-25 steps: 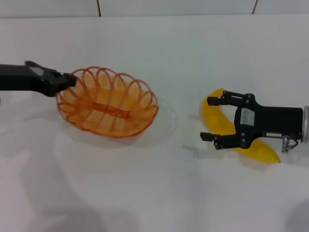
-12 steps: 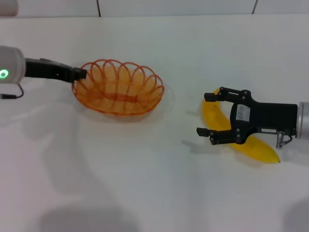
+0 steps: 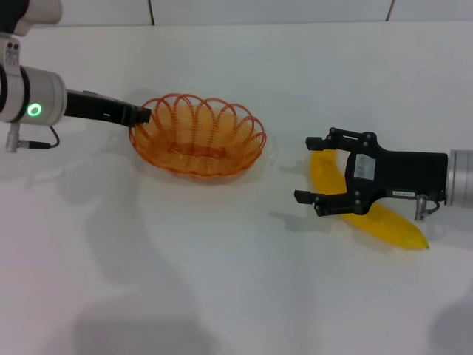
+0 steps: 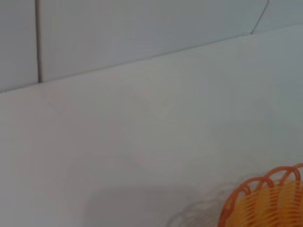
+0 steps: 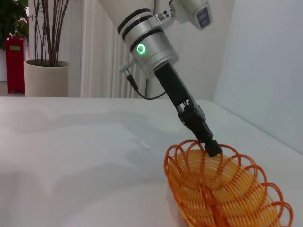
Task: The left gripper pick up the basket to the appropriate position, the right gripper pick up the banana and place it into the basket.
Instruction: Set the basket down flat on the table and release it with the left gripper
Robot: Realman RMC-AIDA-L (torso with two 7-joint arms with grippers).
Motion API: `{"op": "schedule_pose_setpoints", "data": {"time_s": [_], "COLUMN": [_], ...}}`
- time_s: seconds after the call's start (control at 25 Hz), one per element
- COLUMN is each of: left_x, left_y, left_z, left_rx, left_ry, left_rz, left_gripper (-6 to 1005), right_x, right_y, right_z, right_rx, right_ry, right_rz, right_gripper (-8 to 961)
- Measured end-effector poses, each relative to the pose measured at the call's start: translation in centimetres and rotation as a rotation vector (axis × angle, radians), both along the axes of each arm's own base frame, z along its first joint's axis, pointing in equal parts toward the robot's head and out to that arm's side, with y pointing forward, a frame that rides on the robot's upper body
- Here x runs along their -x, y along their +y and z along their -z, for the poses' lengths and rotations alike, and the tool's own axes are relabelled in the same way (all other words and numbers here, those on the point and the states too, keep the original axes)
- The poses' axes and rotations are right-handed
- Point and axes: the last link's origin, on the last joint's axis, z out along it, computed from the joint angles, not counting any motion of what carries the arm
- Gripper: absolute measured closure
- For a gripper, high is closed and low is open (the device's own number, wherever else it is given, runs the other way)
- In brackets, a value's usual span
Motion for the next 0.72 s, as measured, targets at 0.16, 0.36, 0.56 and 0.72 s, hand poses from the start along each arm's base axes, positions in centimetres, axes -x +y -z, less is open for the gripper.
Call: {"op": "schedule_pose_setpoints", "data": {"time_s": [0.16,0.36,0.56,0.72], "left_x": [-0.1,-0.6,-1.2,-1.1], "left_y": [0.1,0.0,0.1,0.0], "left_z": [0.1,0.9,1.2,1.3], "left_rx": [-0.010,0.009,0.016,0.017], "left_ry": [-0.003,-0.023,-0.039,-0.038], "left_rz": [0.001,0.022,0.040,0.036], "left_gripper": [952,952,954,953], "right_x": [0.1,0.0,0.0,0.1], "right_y": [0.0,0.1,0.3,0.3], "right_z": [0.1,0.2,0.3,0.3], "right_rx": [0.000,-0.006,-0.009,-0.010], "right_ry": [0.001,-0.006,-0.011,-0.010], "right_rz": [-0.001,0.006,0.008,0.008], "right_gripper": [60,61,61,61]}}
